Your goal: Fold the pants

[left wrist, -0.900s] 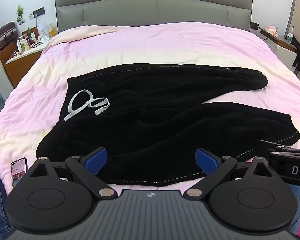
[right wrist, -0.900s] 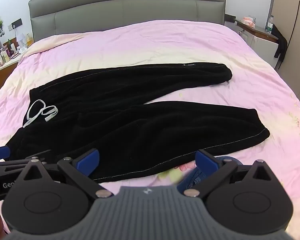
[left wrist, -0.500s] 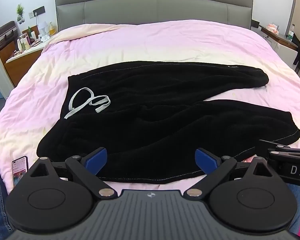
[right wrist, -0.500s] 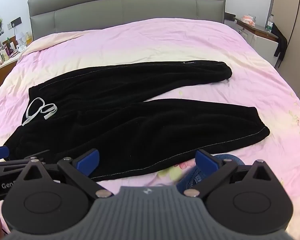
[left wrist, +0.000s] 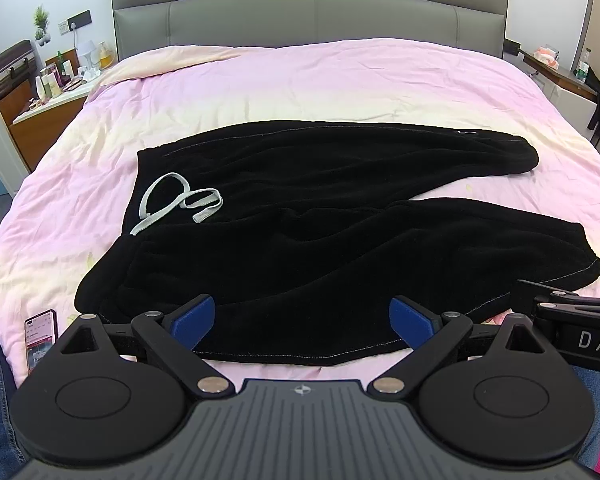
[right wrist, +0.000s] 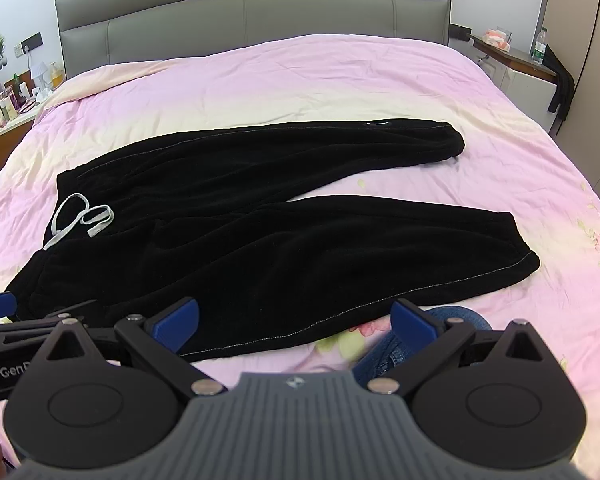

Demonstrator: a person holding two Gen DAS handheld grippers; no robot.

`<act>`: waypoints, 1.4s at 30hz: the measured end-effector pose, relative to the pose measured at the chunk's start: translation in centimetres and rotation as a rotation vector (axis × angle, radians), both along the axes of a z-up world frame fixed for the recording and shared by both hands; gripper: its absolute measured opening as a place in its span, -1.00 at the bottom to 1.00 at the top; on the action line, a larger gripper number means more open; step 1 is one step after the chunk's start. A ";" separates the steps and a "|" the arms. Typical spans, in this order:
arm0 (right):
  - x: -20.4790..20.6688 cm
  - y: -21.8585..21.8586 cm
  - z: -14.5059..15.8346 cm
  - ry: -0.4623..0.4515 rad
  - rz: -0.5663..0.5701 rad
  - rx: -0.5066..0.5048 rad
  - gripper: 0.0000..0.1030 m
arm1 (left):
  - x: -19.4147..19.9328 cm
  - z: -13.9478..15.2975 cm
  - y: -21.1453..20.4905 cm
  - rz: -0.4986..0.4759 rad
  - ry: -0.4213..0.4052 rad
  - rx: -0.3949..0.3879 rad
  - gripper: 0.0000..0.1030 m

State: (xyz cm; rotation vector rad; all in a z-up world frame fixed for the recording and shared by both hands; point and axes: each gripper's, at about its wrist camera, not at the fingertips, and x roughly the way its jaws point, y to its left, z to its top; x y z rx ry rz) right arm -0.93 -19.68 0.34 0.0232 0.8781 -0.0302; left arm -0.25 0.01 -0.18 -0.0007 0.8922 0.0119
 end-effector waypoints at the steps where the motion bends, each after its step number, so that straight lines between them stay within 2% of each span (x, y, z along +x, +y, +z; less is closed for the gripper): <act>1: 0.0 0.0 0.0 0.001 0.001 0.000 0.90 | 0.0 0.0 0.0 0.000 0.001 -0.001 1.00; 42: 0.2 0.1 -0.1 0.006 -0.003 0.000 0.90 | 0.0 0.3 -0.2 0.000 0.007 0.002 1.00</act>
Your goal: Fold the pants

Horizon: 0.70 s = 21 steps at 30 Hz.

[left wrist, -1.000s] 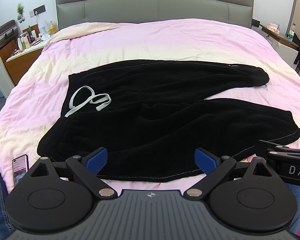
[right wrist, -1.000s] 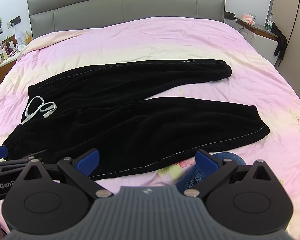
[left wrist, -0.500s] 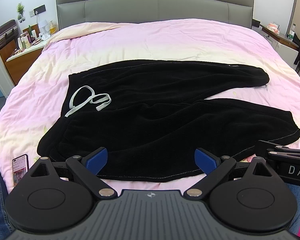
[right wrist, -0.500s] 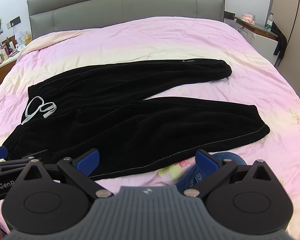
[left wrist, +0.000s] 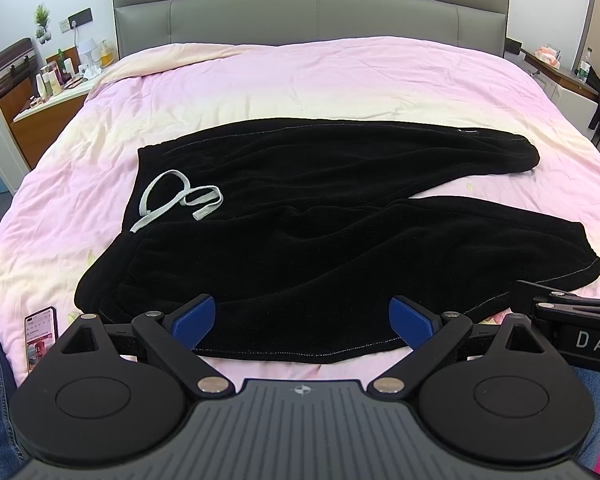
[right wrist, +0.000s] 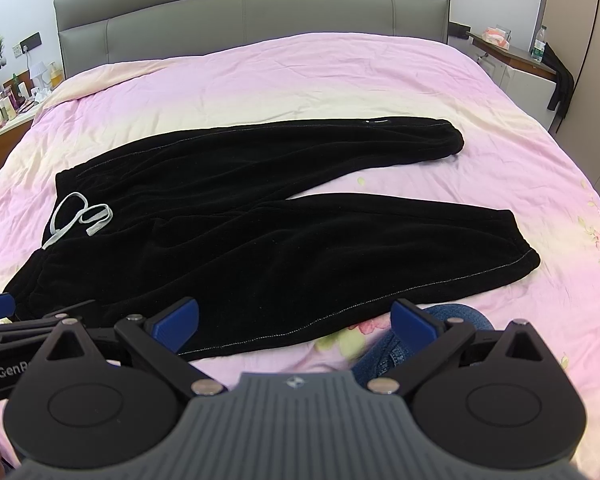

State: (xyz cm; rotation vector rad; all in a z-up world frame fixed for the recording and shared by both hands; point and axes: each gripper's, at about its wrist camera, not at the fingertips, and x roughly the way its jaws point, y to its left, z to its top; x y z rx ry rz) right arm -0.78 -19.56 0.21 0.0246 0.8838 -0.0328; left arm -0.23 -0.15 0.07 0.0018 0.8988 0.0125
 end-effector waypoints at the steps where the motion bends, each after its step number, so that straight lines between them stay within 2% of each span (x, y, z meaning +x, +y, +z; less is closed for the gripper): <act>1: 0.0 0.0 0.0 0.000 0.000 0.000 0.90 | 0.0 0.0 0.0 0.000 0.000 0.000 1.00; 21: 0.3 0.0 0.1 0.003 0.004 -0.004 0.90 | 0.4 -0.2 0.2 0.004 0.009 -0.006 1.00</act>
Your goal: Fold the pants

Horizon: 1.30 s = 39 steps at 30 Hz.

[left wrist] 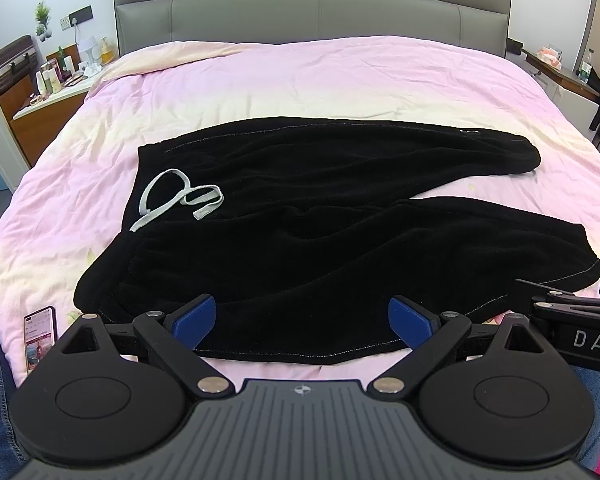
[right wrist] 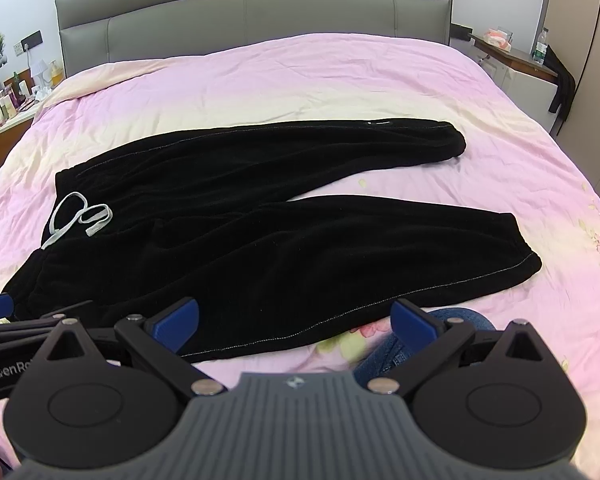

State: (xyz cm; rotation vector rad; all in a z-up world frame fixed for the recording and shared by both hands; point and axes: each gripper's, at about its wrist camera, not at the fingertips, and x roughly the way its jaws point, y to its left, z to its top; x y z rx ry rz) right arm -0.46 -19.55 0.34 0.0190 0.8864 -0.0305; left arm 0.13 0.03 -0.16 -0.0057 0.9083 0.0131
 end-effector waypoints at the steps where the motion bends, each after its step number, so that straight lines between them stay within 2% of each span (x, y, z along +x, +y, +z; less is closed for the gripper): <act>1: 0.1 0.0 -0.1 0.002 0.000 0.000 0.90 | 0.1 0.0 0.0 0.000 0.001 0.000 1.00; 4: 0.4 -0.1 -0.3 0.007 -0.001 -0.001 0.90 | 0.4 -0.2 -0.1 -0.006 0.005 -0.005 1.00; 9: 1.3 -1.4 -1.6 -0.013 0.006 0.002 0.90 | 1.2 -1.3 1.4 -0.025 0.024 -0.079 1.00; 12: 2.3 -3.2 -3.0 -0.050 0.013 -0.026 0.90 | 1.6 -2.6 3.5 0.015 0.026 -0.079 1.00; 16: 4.2 -7.7 -5.1 -0.075 -0.015 -0.021 0.90 | 2.2 -4.9 8.3 0.102 0.042 -0.132 1.00; 21: 6.7 -14.7 -7.2 -0.068 -0.088 0.076 0.90 | 2.2 -7.4 14.3 0.224 0.037 -0.119 1.00; 25: 8.6 -19.6 -8.5 -0.083 -0.189 0.151 0.90 | 2.3 -9.1 18.2 0.314 0.053 -0.201 1.00; 28: 9.7 -22.2 -9.1 -0.080 -0.261 0.139 0.90 | 1.8 -10.2 19.9 0.348 0.019 -0.270 1.00; 30: 9.9 -23.8 -9.2 -0.097 -0.304 0.160 0.90 | 1.8 -11.0 20.3 0.361 0.014 -0.269 1.00; 33: 10.3 -26.1 -9.9 -0.115 -0.356 0.216 0.90 | 2.3 -12.3 20.5 0.381 0.056 -0.256 1.00; 35: 10.8 -27.5 -11.1 -0.080 -0.391 0.260 0.90 | 2.4 -13.1 21.0 0.406 0.065 -0.291 1.00; 38: 10.9 -30.4 -13.2 -0.039 -0.461 0.356 0.88 | 2.8 -14.4 22.1 0.444 0.056 -0.381 1.00; 39: 10.8 -31.3 -13.9 -0.030 -0.490 0.390 0.82 | 2.8 -14.7 22.4 0.452 0.046 -0.417 1.00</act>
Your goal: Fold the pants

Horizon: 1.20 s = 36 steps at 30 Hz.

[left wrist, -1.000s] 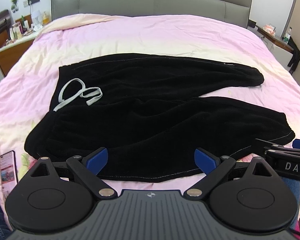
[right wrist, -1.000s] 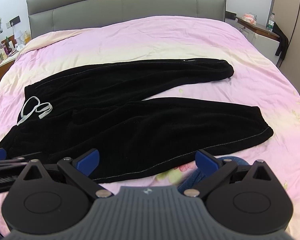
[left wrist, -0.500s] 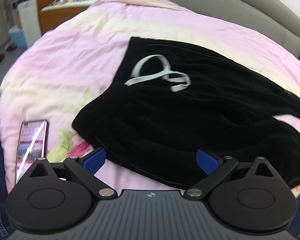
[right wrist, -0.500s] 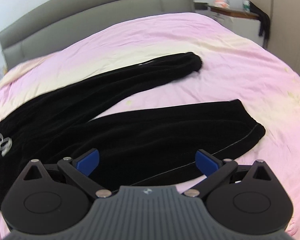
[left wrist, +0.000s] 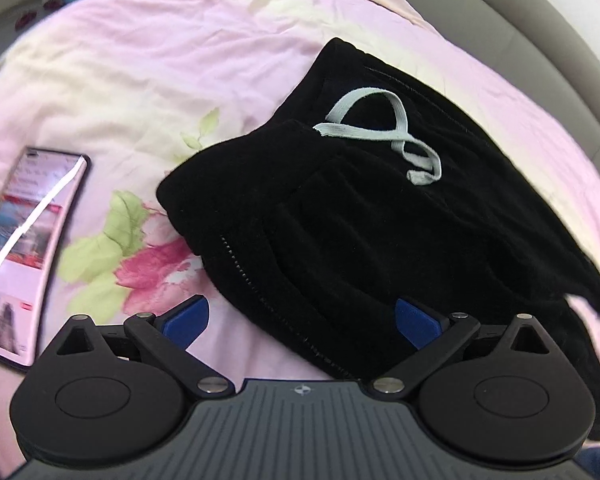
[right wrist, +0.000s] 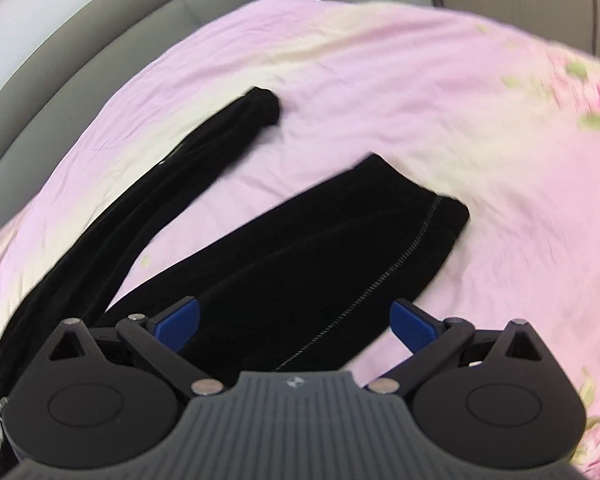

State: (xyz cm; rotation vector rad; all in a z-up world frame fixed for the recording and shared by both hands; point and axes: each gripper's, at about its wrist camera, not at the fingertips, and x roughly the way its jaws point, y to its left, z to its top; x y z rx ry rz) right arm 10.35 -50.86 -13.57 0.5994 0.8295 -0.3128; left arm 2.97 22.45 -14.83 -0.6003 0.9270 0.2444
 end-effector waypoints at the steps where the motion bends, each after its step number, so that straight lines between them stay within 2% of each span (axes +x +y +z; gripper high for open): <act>1: 0.0 -1.0 -0.8 0.009 -0.034 0.038 0.77 | 0.1 -0.3 0.3 0.009 -0.018 -0.031 1.00; 3: -0.9 -3.1 -2.0 0.010 -0.115 0.114 0.62 | 0.5 -1.0 0.9 0.037 -0.023 -0.073 1.00; 7: -2.7 -6.3 -4.2 -0.028 -0.294 0.253 0.61 | 0.8 -2.1 1.9 0.093 -0.045 -0.150 1.00; 8: -3.0 -6.8 -4.8 -0.034 -0.321 0.287 0.50 | 0.8 -2.3 2.1 0.109 -0.064 -0.172 1.00; 9: -3.1 -7.2 -5.5 -0.035 -0.343 0.316 0.36 | 0.7 -2.5 2.3 0.118 -0.079 -0.194 1.00; 11: -2.8 -7.9 -6.8 -0.034 -0.374 0.354 0.23 | 0.6 -2.9 2.4 0.128 -0.094 -0.224 1.00; 14: -2.1 -8.1 -8.2 -0.056 -0.387 0.366 0.21 | 0.5 -4.0 2.9 0.174 -0.083 -0.298 0.96; 16: -1.5 -8.2 -8.9 -0.074 -0.386 0.363 0.21 | 0.5 -4.4 3.0 0.181 -0.063 -0.311 0.82; 17: -1.2 -8.2 -9.2 -0.079 -0.382 0.362 0.20 | 0.6 -4.4 2.9 0.179 -0.061 -0.306 0.70; 18: -1.0 -8.2 -9.3 -0.083 -0.379 0.355 0.01 | 0.5 -4.3 2.9 0.178 -0.063 -0.302 0.27; 19: -0.7 -8.3 -9.3 -0.073 -0.375 0.338 -0.18 | 0.3 -4.2 3.0 0.185 -0.061 -0.288 0.00; 20: -0.5 -8.4 -9.3 -0.052 -0.373 0.326 -0.62 | 0.3 -4.1 3.2 0.193 -0.058 -0.270 -0.43; 21: -0.4 -8.6 -9.4 -0.054 -0.367 0.344 -0.86 | 0.2 -4.1 3.4 0.194 -0.075 -0.279 -0.52; 24: -0.8 -9.3 -8.3 -0.143 -0.359 0.416 -0.94 | -0.5 -3.6 4.2 0.196 -0.123 -0.324 -0.60; 27: -0.8 -9.5 -5.7 -0.263 -0.310 0.457 -0.95 | -0.6 -2.3 4.8 0.186 -0.163 -0.351 -0.64; 28: -0.5 -9.5 -4.7 -0.293 -0.294 0.470 -0.95 | -0.5 -1.6 4.9 0.180 -0.179 -0.349 -0.64; 32: 1.3 -9.2 -0.4 -0.372 -0.219 0.470 -0.95 | 0.6 2.1 4.4 0.123 -0.260 -0.254 -0.64; 36: 2.5 -9.2 1.7 -0.423 -0.202 0.477 -0.95 | 1.9 3.0 4.5 0.107 -0.279 -0.279 -0.65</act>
